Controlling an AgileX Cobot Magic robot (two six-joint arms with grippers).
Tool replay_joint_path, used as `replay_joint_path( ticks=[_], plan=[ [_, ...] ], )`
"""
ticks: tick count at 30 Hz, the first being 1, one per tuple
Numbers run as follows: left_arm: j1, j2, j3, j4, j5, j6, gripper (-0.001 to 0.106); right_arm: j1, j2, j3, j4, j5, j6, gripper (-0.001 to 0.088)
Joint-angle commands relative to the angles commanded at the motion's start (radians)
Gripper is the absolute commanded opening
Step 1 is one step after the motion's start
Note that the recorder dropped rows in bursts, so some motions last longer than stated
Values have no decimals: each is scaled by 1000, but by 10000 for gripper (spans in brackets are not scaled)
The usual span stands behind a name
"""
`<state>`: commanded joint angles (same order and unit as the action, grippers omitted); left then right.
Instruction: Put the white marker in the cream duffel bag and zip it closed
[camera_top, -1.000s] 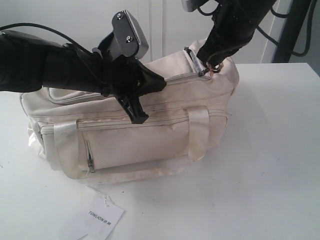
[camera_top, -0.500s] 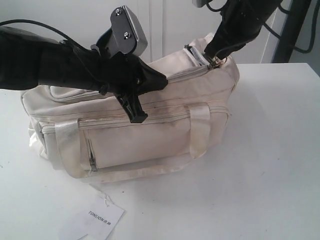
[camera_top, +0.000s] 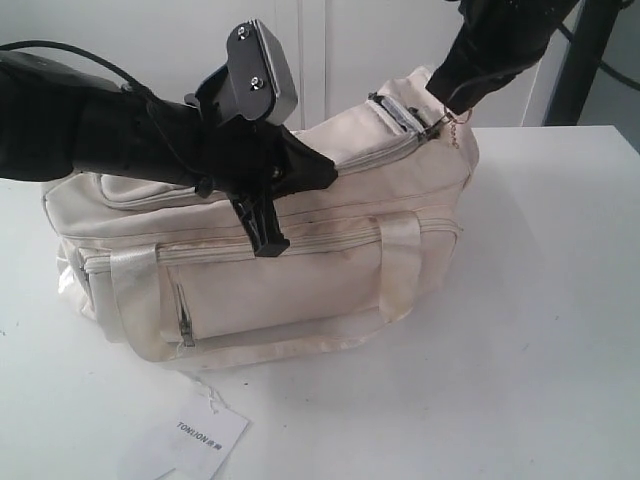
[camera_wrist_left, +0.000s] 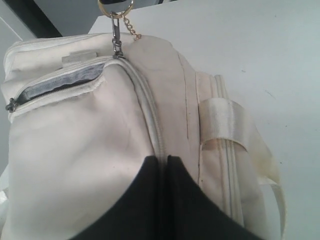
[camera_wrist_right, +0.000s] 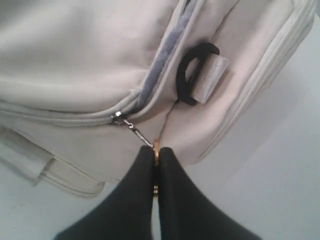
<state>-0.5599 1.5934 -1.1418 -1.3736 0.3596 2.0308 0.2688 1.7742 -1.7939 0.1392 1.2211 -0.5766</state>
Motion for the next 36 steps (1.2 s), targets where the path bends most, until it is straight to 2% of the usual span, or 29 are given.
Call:
replay_joint_path(
  ticks=[2,6,9,20,28,36],
  plan=[
    [0,0,0,0,0,-24,122,0,0,18,0,0,0,0],
    [0,0,0,0,-8,-50,438,10,-9,46,6,0,0,0],
    [0,0,0,-12,-31,-74,569,24,-30,62,13,0,-2,0],
    [0,0,0,-118,54,-86,583,94,-83,63,51,0,-2,0],
    [0,0,0,-132,59,-86,583,141,-133,63,54,0,-2,0],
    [0,2,0,-166,121,-63,583,143,-147,63,84,0,-2,0]
  ],
)
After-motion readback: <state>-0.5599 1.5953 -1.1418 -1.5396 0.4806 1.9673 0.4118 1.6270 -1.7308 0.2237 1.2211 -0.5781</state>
